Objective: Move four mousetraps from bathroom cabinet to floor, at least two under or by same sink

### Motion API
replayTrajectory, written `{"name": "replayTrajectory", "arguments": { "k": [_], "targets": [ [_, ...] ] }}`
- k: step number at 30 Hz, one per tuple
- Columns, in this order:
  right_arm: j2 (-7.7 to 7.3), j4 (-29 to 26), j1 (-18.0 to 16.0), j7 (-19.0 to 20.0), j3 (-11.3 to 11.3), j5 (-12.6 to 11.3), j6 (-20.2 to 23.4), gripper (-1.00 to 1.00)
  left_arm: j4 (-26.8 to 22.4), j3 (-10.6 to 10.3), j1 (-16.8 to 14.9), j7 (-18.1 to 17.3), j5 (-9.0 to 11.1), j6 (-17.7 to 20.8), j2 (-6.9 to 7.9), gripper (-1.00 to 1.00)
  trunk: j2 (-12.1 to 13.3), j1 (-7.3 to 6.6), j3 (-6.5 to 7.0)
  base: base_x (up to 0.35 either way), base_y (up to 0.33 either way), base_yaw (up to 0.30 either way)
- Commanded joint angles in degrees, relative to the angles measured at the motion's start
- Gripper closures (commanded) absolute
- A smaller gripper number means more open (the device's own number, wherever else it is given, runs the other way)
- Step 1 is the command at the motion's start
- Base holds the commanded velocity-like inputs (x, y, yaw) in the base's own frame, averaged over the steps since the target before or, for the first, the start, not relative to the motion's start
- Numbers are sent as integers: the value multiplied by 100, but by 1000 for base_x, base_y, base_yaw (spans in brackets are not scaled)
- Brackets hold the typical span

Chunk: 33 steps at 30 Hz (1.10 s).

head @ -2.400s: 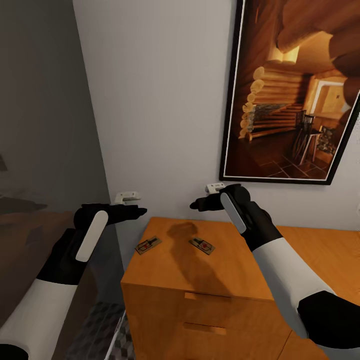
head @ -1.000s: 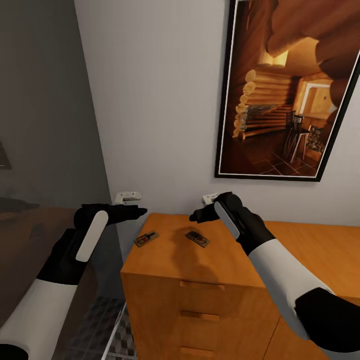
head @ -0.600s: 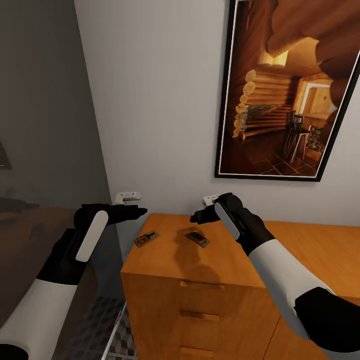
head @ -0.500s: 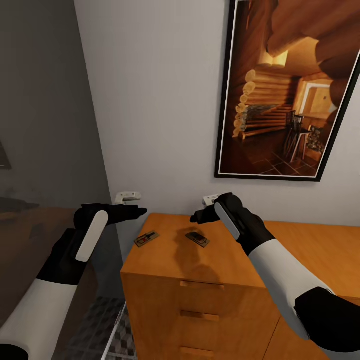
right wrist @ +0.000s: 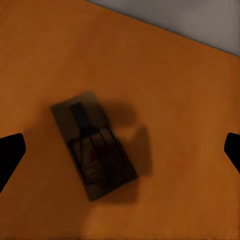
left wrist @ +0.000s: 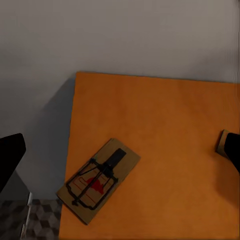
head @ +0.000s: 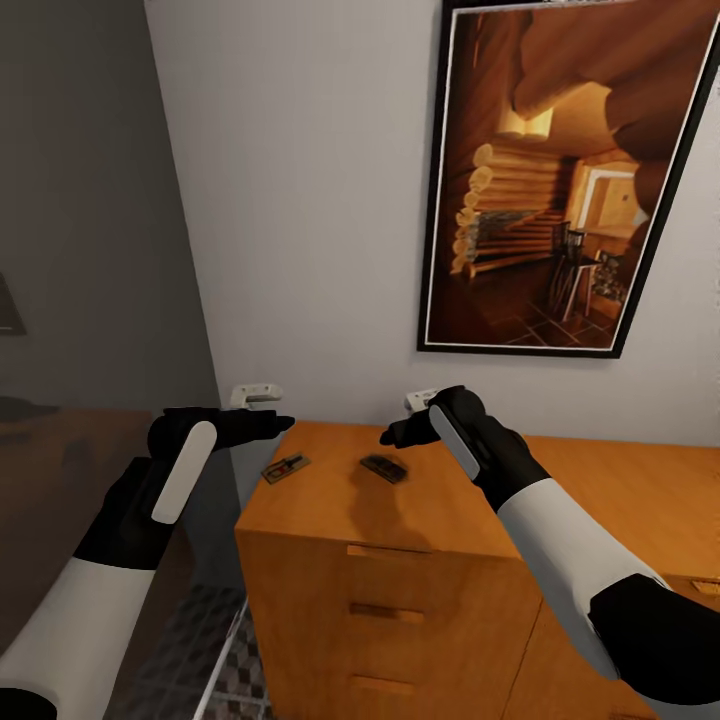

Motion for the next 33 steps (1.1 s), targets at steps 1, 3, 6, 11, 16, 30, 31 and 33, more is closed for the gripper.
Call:
{"name": "replayTrajectory", "arguments": {
  "k": [1, 3, 6, 11, 16, 30, 31, 33],
  "targets": [
    [2, -3, -5, -9, 7, -8, 20, -100, -5, -11, -6, 60, 59, 14, 4, -100, -4, -1, -7, -55, -44, 0],
    [6, -3, -5, -9, 7, -8, 20, -100, -5, -11, -6, 60, 57, 14, 3, -100, -4, -1, -7, -45, -36, 0],
    [9, -3, -5, -9, 7, -8, 20, -100, -5, -11, -6, 60, 55, 14, 2, -100, -4, -1, -7, -29, -23, 0],
    [19, -3, -5, -9, 9, -18, 20, -100, -5, -11, -6, 60, 52, 14, 5, -100, -4, -1, -7, -12, -10, 0],
    [33, -3, -5, -9, 16, -22, 20, -100, -5, -11, -6, 60, 51, 14, 4, -100, -4, -1, -7, -5, -4, 0],
    [75, 76, -5, -20, -1, -29, 20, -100, -5, -13, -6, 60, 50, 10, -1, -100, -4, -1, -7, -1, 0, 0],
    [77, 87, -5, -20, -3, -30, 20, -100, -5, -19, -6, 60, 50, 11, -5, -100, -4, -1, -7, 0, 0, 0],
    [79, 118, -5, -16, -9, -32, 20, -100, -5, -36, -6, 60, 50, 10, -18, -100, -4, -1, -7, 0, 0, 0]
  ]
}}
